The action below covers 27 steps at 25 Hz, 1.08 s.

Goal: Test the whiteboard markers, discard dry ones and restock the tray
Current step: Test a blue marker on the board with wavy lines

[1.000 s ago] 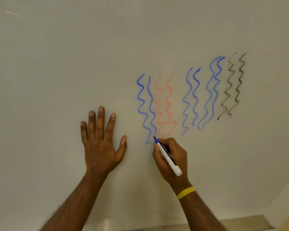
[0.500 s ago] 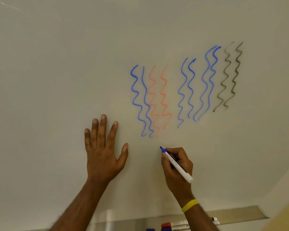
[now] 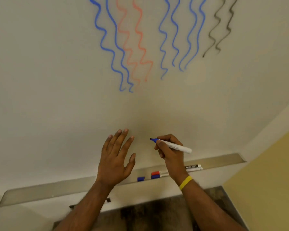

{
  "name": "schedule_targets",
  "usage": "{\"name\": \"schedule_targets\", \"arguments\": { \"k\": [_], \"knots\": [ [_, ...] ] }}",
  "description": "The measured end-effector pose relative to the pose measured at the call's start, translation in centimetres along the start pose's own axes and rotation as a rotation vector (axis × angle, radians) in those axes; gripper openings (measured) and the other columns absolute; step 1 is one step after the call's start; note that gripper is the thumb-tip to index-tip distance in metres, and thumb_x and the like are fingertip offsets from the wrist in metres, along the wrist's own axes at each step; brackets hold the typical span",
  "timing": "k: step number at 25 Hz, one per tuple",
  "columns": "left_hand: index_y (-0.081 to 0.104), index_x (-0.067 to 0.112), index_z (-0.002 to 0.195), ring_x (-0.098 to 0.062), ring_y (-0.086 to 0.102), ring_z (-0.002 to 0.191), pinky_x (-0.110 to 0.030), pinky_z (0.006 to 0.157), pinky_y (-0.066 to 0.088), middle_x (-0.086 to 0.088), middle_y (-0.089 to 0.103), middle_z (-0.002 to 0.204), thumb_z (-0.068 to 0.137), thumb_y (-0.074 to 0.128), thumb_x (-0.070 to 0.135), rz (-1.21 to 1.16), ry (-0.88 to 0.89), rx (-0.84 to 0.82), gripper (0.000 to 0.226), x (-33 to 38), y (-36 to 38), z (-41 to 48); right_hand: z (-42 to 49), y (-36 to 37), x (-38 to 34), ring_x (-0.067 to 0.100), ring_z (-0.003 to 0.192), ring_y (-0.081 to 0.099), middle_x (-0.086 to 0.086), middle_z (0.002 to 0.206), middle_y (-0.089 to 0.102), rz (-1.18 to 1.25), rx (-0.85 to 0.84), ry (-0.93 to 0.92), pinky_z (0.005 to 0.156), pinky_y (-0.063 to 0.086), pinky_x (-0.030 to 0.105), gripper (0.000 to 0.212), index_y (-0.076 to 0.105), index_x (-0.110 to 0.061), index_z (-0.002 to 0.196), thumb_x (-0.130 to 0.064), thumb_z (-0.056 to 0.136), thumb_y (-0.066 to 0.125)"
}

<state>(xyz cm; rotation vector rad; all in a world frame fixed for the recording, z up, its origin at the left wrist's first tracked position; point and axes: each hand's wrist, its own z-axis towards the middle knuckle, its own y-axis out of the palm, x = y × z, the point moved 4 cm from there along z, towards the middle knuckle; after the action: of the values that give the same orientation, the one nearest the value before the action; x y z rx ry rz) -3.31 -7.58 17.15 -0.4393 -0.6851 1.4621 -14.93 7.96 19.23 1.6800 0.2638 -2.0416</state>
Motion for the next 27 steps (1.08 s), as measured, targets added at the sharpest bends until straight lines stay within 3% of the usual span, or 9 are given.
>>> {"name": "schedule_targets", "arguments": {
  "k": [3, 8, 15, 27],
  "knots": [
    [0.048, 0.014, 0.142, -0.024, 0.034, 0.143, -0.045, 0.116, 0.029, -0.008, 0.042, 0.152, 0.089, 0.057, 0.033, -0.043, -0.095, -0.199, 0.057, 0.4, 3.2, -2.5, -1.2, -1.9, 2.7, 0.013, 0.054, 0.052, 0.013, 0.070, 0.064, 0.013, -0.004, 0.149, 0.048, 0.041, 0.020, 0.008, 0.062, 0.004, 0.093, -0.004, 0.093, 0.062],
    [0.056, 0.016, 0.132, -0.023, 0.056, 0.121, -0.037, 0.106, 0.040, -0.003, 0.059, 0.134, 0.090, 0.048, 0.041, -0.100, -0.222, -0.546, 0.050, 0.8, 8.5, -6.6, -3.2, -5.0, 6.9, 0.013, 0.048, 0.047, 0.014, 0.067, 0.063, 0.021, 0.049, 0.346, 0.044, 0.037, 0.021, 0.007, 0.062, 0.003, 0.089, 0.000, 0.094, 0.058],
    [0.046, 0.019, 0.139, -0.016, 0.052, 0.120, -0.029, 0.104, 0.041, 0.002, 0.052, 0.136, 0.094, 0.055, 0.035, -0.129, -0.426, -0.967, 0.048, 1.2, 14.0, -10.7, -6.2, -8.8, 11.7, 0.014, 0.054, 0.048, 0.009, 0.069, 0.065, -0.009, 0.120, 0.629, 0.046, 0.038, 0.021, 0.011, 0.064, -0.001, 0.094, -0.010, 0.096, 0.059],
    [0.059, 0.024, 0.123, -0.014, 0.054, 0.105, -0.022, 0.088, 0.042, 0.004, 0.056, 0.117, 0.097, 0.052, 0.021, -0.139, -0.495, -1.019, 0.026, 0.8, 17.9, -10.8, -6.8, -13.1, 14.1, 0.014, 0.054, 0.051, 0.009, 0.072, 0.065, 0.010, 0.198, 0.754, 0.052, 0.043, 0.024, 0.010, 0.063, -0.004, 0.093, -0.013, 0.097, 0.057]
  ]
}}
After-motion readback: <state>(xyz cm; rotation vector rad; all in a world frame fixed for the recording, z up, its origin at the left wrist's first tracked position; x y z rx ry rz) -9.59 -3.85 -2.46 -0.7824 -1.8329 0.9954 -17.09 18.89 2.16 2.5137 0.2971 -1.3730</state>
